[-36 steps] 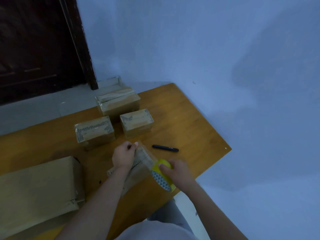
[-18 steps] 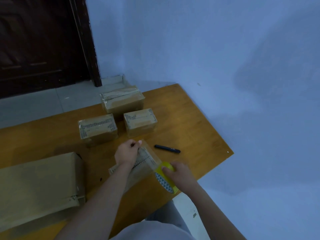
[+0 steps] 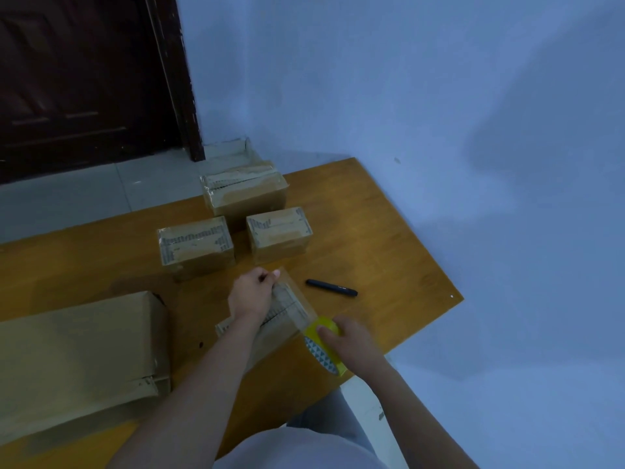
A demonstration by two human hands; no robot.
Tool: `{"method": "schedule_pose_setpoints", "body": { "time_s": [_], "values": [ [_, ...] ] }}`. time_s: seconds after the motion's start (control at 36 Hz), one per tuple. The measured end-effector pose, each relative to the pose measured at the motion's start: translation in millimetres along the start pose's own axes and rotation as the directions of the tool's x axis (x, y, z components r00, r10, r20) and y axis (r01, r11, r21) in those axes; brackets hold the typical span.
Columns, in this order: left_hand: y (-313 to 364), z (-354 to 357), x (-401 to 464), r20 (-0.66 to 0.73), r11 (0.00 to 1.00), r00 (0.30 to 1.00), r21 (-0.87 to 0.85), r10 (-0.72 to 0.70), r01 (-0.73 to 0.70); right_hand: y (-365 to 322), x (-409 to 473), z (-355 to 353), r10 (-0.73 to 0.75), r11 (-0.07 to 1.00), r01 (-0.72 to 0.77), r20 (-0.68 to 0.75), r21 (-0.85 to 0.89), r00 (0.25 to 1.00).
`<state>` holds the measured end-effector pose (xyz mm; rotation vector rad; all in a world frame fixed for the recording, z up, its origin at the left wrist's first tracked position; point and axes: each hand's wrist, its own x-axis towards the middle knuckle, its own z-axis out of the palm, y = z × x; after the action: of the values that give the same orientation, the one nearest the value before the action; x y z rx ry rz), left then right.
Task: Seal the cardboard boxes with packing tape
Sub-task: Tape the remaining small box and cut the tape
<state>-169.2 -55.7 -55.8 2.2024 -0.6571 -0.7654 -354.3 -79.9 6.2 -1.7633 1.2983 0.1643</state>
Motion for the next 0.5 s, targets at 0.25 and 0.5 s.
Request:
{"method": "schedule_pose_setpoints", "body": {
  "time_s": [0.25, 0.5],
  "values": [
    [3.6, -0.3, -0.9, -0.021, 0.999, 0.999, -0.037, -0.025, 0.024, -0.1, 1.6, 0.3, -0.023, 0.999, 0.022, -0.023, -0.026, 0.999],
    [0.6, -1.0, 8.1, -0.012, 0.999, 1.0, -0.029, -0.018, 0.018, 0.4, 4.2, 4.1, -0.001, 0.999, 0.001, 0.001, 0.051, 1.0]
  ]
}}
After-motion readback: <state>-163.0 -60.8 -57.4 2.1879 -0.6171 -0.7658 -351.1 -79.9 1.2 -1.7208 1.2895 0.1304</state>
